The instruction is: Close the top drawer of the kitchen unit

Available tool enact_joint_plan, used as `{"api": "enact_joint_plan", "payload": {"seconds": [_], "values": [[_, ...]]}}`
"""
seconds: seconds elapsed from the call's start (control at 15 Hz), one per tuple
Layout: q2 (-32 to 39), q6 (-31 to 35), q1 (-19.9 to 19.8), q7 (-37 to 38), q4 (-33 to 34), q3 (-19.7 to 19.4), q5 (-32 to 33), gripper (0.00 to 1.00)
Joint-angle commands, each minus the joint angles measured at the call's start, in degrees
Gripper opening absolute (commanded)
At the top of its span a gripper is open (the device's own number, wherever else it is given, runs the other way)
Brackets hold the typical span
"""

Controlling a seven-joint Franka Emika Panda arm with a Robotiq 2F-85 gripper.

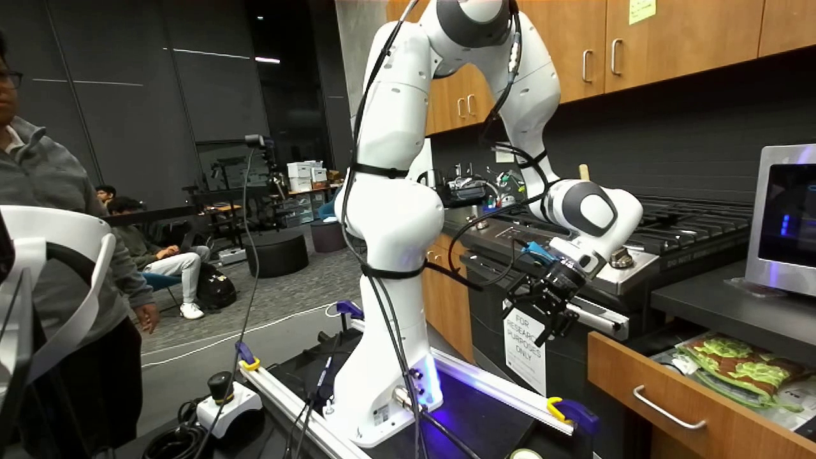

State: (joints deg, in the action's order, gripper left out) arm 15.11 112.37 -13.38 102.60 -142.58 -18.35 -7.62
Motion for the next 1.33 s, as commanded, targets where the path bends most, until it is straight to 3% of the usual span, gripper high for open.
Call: {"api": "enact_joint_plan", "payload": {"seconds": [0.0,0.27,0.6,0.87,1.27], "values": [[2.0,5.4,0.0,-4.8,0.0,0.1,1.8,1.0],[2.1,14.5,1.2,-10.2,-1.4,0.8,1.9,1.0],[1.5,21.2,3.0,-13.4,-3.2,0.7,2.4,1.0],[1.7,23.8,4.3,-12.9,-4.6,-0.4,4.3,1.0],[-0.5,23.8,3.8,-8.5,-7.5,-5.8,12.3,1.0]]}}
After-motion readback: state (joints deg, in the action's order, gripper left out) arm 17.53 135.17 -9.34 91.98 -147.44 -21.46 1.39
